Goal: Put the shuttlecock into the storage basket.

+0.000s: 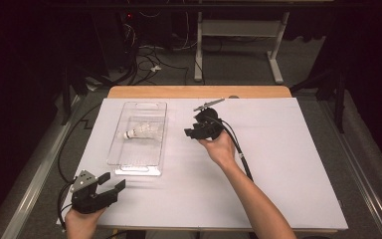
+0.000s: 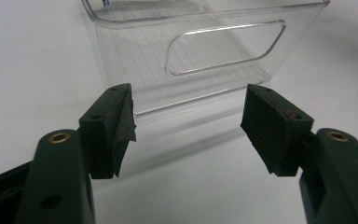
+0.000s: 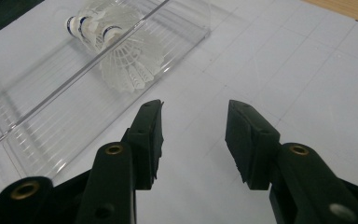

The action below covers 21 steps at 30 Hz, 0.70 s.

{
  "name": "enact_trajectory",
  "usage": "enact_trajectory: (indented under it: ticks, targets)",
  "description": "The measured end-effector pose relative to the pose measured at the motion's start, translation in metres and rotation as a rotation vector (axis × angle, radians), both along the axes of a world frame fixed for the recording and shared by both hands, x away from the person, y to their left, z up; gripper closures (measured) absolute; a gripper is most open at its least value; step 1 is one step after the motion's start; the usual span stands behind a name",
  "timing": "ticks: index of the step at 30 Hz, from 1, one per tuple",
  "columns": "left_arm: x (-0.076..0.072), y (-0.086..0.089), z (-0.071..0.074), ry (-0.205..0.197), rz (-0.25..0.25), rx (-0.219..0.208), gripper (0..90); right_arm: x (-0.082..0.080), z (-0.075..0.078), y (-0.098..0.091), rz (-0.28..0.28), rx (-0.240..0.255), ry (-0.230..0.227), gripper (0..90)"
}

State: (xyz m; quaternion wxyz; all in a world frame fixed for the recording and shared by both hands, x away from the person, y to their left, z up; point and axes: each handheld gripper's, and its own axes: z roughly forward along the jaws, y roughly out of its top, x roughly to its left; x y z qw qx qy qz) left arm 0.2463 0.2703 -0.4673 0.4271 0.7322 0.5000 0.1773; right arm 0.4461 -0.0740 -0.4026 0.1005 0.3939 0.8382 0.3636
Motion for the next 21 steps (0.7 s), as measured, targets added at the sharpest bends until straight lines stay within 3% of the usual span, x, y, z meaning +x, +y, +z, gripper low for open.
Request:
enact_trajectory:
  ticks: [21]
  targets:
    - [-0.001, 0.0, 0.0, 0.0, 0.004, 0.0, 35.0, -0.005, -0.007, -0.031, -0.036, 0.026, -0.003, 54.9]
